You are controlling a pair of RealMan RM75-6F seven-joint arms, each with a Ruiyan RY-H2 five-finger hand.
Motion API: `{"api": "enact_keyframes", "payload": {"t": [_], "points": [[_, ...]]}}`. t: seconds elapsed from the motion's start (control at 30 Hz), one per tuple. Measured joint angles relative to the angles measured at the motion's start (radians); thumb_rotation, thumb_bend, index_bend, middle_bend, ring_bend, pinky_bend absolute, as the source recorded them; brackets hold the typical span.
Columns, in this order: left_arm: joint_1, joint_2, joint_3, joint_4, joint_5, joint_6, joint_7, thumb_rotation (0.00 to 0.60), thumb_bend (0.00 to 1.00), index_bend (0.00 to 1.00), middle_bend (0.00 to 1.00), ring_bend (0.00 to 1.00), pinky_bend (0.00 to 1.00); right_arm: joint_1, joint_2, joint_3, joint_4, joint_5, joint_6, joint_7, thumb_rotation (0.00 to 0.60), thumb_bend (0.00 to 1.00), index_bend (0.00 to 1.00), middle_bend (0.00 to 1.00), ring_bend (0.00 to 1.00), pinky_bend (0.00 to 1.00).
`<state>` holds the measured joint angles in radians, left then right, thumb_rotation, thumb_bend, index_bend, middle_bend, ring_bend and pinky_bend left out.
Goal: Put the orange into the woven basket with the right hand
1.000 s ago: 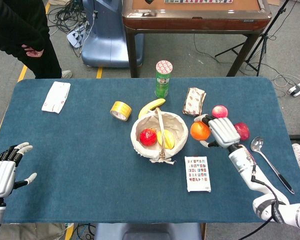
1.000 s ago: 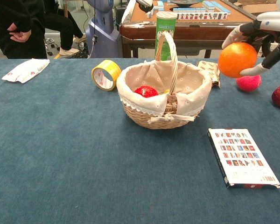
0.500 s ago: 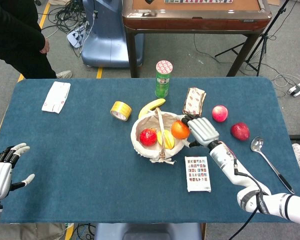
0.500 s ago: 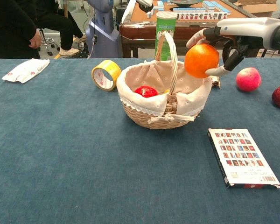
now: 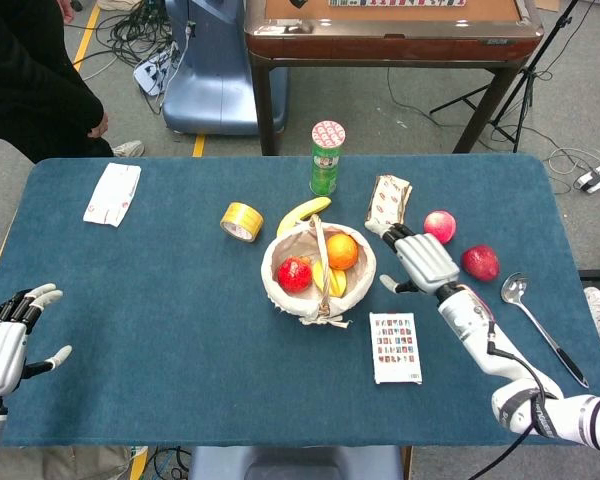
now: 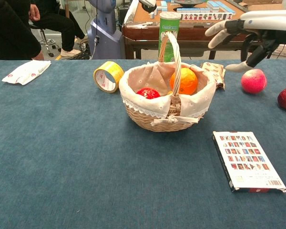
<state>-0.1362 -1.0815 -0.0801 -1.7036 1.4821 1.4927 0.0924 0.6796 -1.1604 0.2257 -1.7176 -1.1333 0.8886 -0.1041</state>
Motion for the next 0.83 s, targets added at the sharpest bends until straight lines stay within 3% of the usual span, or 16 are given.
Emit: {"api": "enact_keyframes", "payload": {"t": [0.47,0.67,0.83], "points": [[0.001,-0.008,-0.002,0.012,-0.010,-0.003,0.011,0.600,0.17,0.28,0.20,0.17,0.23,-0.323,0.119,-0.159,0.024,-0.208,0.394,0.070,0.600,0.31,0.10,0.20,0.15,0.44],[-0.003,-0.011,-0.003,0.000,-0.009,-0.006,0.028,0.600,0.17,0.28,0.19,0.17,0.23,-0.440,0.129,-0.198,0.063,-0.285,0.544,0.130,0.600,0.31,0.10,0.20,0.16,0.44],[-0.006,-0.014,-0.004,-0.004,-0.011,-0.008,0.035,0.600,0.17,0.28,0.19,0.17,0.23,-0.497,0.134,-0.214,0.073,-0.314,0.596,0.145,0.600,0.31,0.10,0.20,0.16,0.44]]}}
